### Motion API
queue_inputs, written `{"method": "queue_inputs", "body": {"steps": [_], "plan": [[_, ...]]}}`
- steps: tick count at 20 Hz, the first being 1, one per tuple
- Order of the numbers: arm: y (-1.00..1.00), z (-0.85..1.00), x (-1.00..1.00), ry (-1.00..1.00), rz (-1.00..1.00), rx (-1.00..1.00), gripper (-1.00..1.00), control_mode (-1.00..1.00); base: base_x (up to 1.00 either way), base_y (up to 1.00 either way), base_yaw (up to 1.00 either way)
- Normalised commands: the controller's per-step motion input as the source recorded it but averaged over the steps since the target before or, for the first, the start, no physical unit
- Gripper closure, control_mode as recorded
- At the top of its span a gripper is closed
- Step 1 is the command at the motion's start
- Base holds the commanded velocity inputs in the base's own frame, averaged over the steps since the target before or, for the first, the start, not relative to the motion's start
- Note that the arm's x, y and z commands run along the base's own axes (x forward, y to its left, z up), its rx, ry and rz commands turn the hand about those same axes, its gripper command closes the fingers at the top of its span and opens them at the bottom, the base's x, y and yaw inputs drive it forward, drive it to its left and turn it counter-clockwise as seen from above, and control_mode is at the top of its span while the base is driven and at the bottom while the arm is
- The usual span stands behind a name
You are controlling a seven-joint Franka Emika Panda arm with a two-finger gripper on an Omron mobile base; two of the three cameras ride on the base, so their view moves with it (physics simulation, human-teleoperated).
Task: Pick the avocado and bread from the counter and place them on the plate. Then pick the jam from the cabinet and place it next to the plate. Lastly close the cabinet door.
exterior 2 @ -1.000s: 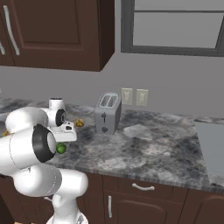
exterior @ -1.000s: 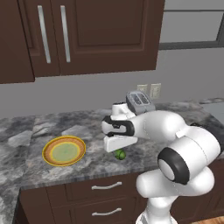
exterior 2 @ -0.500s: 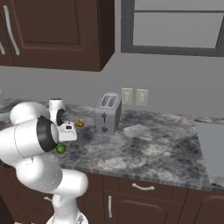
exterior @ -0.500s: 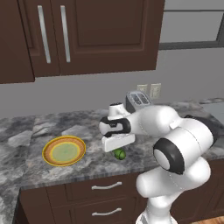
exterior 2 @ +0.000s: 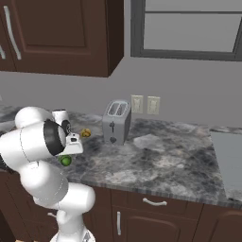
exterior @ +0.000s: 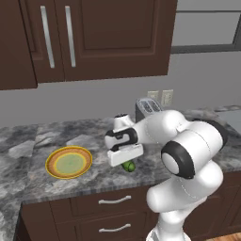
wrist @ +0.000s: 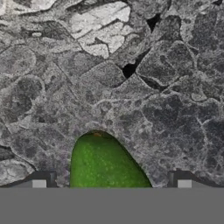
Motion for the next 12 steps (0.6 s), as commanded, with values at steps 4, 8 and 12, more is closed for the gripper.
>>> {"method": "queue_inputs", "body": {"steps": [4,8,12], "plan": [[0.1,-0.1,0.0,0.0,0.0,-0.05,1.0,-1.0,0.0,0.0,0.0],[0.01,-0.09,0.0,0.0,0.0,-0.01,1.0,-1.0,0.0,0.0,0.0],[0.0,-0.04,0.0,0.0,0.0,0.0,1.0,-1.0,0.0,0.0,0.0]]}}
